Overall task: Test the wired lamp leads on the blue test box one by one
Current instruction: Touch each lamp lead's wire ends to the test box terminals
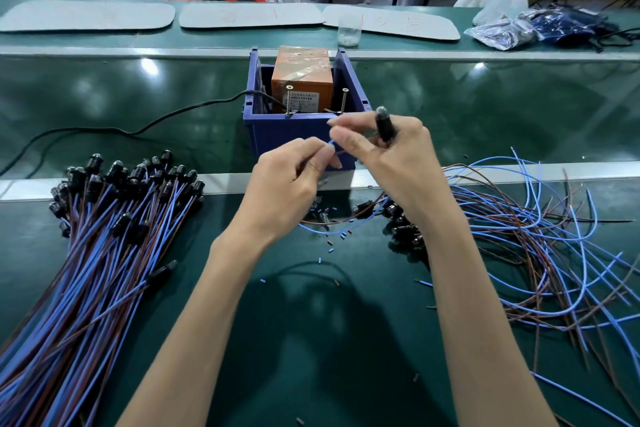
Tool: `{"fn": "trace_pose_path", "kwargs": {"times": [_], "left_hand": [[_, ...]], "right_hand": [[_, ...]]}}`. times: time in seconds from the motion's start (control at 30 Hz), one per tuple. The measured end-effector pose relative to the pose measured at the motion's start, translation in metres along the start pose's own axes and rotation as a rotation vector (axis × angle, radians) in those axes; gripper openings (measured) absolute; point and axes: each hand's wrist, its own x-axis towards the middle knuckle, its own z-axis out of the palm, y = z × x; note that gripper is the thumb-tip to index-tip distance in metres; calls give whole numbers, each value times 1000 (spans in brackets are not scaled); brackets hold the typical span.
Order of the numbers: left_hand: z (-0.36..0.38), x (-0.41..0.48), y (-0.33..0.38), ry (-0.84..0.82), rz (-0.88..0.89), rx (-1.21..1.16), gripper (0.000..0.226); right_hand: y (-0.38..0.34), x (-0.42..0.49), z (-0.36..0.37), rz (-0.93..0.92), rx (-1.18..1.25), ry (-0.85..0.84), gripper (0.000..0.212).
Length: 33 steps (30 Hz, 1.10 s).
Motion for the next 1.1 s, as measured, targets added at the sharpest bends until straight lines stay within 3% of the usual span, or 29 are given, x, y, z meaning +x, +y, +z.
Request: {"fn": "trace_pose_path", "kwargs": {"times": [0.07,0.33,0.9,1.1], "left_hand": [[1,0,1,-16,11,29,20],[0,1,2,66,-24,-95,14],[-3,0,7,189,-42,-107,16],[-1,1,8,181,-70,-71,21]], "right_hand": [[2,0,1,9,38,-96,8],[5,1,-3,46,127,-95,17],[-1,0,10,-40,11,15,14],[-1,-1,13,-41,-38,72,23]]}}
